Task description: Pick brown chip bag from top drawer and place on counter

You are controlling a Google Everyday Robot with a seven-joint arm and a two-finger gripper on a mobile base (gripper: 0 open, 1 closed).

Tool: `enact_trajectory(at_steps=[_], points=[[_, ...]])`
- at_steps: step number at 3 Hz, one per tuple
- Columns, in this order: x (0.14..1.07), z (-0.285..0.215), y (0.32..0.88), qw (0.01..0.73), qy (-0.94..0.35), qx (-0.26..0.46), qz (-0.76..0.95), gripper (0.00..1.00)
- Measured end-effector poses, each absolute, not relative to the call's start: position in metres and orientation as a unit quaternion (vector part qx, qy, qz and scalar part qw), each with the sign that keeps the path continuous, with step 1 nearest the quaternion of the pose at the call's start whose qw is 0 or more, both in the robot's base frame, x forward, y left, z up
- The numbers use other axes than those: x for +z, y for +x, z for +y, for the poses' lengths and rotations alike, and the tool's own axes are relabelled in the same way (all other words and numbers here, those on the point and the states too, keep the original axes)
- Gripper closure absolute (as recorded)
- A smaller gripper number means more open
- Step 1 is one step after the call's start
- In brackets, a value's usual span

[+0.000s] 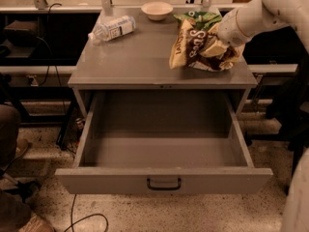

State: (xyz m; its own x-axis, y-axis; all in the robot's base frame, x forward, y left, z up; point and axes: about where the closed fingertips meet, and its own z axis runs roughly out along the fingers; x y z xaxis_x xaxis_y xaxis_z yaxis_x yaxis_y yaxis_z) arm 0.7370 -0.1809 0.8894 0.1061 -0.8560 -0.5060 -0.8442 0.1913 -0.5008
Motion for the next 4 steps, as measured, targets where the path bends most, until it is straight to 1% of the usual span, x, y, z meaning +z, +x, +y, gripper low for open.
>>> enact_trajectory(at_steps=[1,3,4], points=[[0.8758,-0.1984,0.7563,0.381,-0.616,-0.011,0.689,0.99],[0.8712,-0.2042,0.7597,0.377,-0.611,-0.004,0.696,0.54],[0.8715,-0.2057,0.7597,0.376,-0.610,-0.002,0.698,0.23]])
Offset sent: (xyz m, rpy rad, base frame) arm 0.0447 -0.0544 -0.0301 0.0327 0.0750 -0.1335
